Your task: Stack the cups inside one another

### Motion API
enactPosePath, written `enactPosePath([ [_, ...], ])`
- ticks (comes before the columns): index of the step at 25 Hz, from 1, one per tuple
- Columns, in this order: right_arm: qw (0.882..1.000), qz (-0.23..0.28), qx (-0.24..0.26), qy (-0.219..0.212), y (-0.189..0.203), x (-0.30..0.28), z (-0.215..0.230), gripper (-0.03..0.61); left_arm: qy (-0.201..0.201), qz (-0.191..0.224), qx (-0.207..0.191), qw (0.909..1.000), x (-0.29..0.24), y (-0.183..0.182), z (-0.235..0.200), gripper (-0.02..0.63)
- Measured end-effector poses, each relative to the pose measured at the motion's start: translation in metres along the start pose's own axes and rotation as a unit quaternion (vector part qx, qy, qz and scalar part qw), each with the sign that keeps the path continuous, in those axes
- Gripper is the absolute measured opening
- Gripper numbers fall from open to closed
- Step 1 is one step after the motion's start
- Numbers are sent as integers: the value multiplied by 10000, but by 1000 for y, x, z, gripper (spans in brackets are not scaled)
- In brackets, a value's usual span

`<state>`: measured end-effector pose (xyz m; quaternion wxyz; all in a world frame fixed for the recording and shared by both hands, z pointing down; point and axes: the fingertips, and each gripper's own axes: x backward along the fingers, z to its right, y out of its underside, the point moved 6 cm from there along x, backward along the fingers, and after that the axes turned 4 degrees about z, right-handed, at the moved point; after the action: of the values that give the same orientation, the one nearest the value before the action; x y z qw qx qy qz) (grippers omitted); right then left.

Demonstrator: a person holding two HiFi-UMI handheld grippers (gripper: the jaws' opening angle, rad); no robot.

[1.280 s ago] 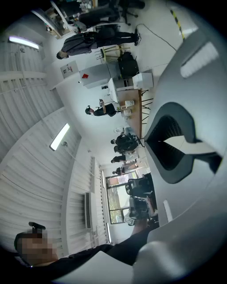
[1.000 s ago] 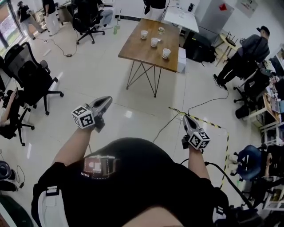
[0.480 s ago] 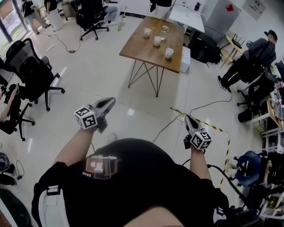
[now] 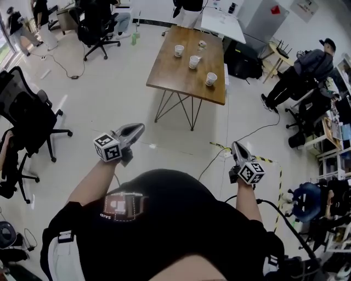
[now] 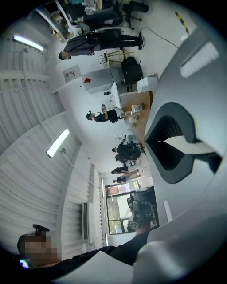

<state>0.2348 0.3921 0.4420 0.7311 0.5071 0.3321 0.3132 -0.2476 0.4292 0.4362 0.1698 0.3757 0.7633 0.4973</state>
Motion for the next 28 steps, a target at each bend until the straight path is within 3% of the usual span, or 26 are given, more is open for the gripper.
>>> enactPosePath([
  [4, 9999, -81, -100, 104, 1, -45, -13, 14, 104, -189, 56, 9998, -7, -19, -50, 0],
  [10, 9995, -309, -105, 46, -5, -98, 0, 14, 106, -192, 243, 9995, -32, -22, -85, 0],
  [17, 9985, -363, -68, -399, -16, -176, 75, 14, -385, -112, 29, 9992, -90, -26, -117, 0],
  [23, 9933, -493, 172, -1035, -54, -241, 144, 14, -908, 178, -40, 9957, -161, -37, -122, 0],
  [28, 9892, -545, 288, -1330, -80, -288, 185, 14, -1034, 238, -91, 9943, -221, -48, -129, 0],
])
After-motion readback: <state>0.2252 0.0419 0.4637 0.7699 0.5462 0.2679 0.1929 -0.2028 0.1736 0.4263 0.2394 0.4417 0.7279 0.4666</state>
